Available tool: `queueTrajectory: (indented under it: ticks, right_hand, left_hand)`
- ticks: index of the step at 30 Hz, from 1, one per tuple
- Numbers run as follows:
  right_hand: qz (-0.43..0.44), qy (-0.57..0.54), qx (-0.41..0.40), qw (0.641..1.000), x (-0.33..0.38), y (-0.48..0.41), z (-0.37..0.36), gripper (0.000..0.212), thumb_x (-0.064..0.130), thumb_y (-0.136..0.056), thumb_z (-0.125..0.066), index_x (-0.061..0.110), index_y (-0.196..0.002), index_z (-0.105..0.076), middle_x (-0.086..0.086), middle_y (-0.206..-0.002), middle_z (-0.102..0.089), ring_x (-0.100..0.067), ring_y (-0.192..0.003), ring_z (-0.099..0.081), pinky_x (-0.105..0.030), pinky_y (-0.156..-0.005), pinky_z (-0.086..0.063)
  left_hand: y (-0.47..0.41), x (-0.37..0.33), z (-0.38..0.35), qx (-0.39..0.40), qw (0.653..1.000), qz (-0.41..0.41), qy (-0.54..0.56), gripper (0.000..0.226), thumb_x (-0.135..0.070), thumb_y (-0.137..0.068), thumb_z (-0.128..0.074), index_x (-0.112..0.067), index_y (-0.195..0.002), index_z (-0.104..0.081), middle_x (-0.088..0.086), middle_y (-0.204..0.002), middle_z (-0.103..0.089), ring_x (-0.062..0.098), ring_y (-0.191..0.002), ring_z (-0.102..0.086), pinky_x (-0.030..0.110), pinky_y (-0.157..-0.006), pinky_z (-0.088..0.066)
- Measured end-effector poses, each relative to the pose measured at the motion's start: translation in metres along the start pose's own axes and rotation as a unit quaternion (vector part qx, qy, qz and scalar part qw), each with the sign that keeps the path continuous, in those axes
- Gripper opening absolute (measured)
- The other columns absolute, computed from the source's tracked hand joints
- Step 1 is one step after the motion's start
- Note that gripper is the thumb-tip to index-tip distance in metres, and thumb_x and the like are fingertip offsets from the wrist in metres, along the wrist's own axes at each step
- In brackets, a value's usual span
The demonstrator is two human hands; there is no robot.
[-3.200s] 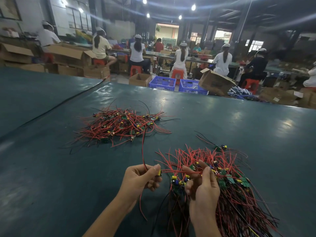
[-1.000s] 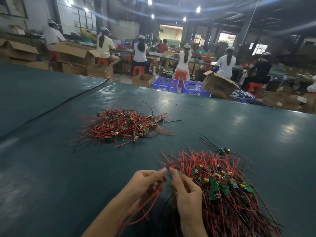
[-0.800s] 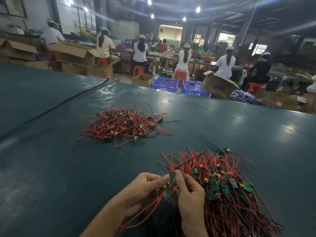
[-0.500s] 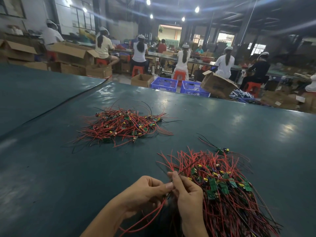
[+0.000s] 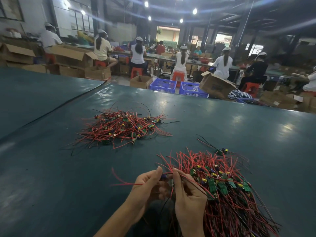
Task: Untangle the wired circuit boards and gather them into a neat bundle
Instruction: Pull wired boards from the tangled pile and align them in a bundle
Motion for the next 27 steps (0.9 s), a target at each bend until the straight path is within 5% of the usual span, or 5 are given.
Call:
queueTrajectory:
  ticks: [4,7,11,23,27]
  right_hand:
    - [-0.009,0.01,0.015,1.0,-0.003,0.0,0.0,0.014,0.02,-0.081,-0.066,0.016,-0.077,-0.079,-0.001,-0.077,-0.075,-0.009,-0.073,-0.071,-0.013,-0.065,-0.053]
    - [-0.12,-0.062,-0.015,0.991,-0.009,-0.003,0.004,0.018,0.027,-0.078,-0.068,0.015,-0.071,-0.079,0.0,-0.057,-0.065,-0.006,-0.045,-0.054,-0.015,-0.046,-0.043]
    - [-0.255,-0.187,-0.084,0.945,-0.018,-0.013,0.02,0.023,0.026,-0.077,-0.066,0.007,-0.082,-0.078,0.0,-0.057,-0.057,-0.004,-0.034,-0.029,-0.015,-0.033,-0.026]
    - [-0.224,-0.169,-0.094,0.955,-0.02,-0.016,0.024,0.021,0.015,-0.096,-0.056,0.02,-0.108,-0.073,-0.003,-0.073,-0.068,-0.006,-0.044,-0.048,-0.018,-0.035,-0.036]
    - [-0.223,-0.058,0.019,0.973,-0.022,-0.002,0.001,0.026,0.035,-0.085,-0.066,0.011,-0.078,-0.075,0.001,-0.054,-0.054,-0.007,-0.044,-0.044,-0.019,-0.04,-0.036]
  left_hand:
    - [0.0,-0.009,0.002,-0.033,0.995,-0.067,-0.063,0.041,-0.041,-0.074,-0.064,-0.001,-0.065,-0.069,0.016,-0.057,-0.061,0.019,-0.047,-0.056,0.025,-0.05,-0.048]
    - [0.001,-0.013,0.002,-0.017,0.991,-0.086,-0.102,0.032,-0.036,-0.07,-0.069,-0.008,-0.054,-0.068,0.016,-0.054,-0.058,0.019,-0.044,-0.052,0.025,-0.048,-0.045]
    - [-0.001,-0.013,0.005,0.005,0.984,-0.079,-0.159,0.04,-0.039,-0.072,-0.082,-0.014,-0.045,-0.064,0.022,-0.063,-0.059,0.018,-0.041,-0.051,0.024,-0.045,-0.041]
    - [-0.002,-0.007,0.011,0.03,0.987,-0.047,-0.152,0.039,-0.048,-0.069,-0.079,-0.015,-0.052,-0.066,0.018,-0.062,-0.059,0.017,-0.043,-0.053,0.023,-0.047,-0.041]
    - [-0.005,-0.007,0.015,-0.009,0.99,-0.061,-0.124,0.034,-0.045,-0.072,-0.071,-0.013,-0.058,-0.07,0.007,-0.051,-0.06,0.015,-0.044,-0.053,0.023,-0.05,-0.044]
Point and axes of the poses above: each hand's wrist, its own y-axis away from the middle knuckle, its own z-axis out of the back of the hand, x = y × z, the point moved 4 cm from there along -y, towards the middle knuckle
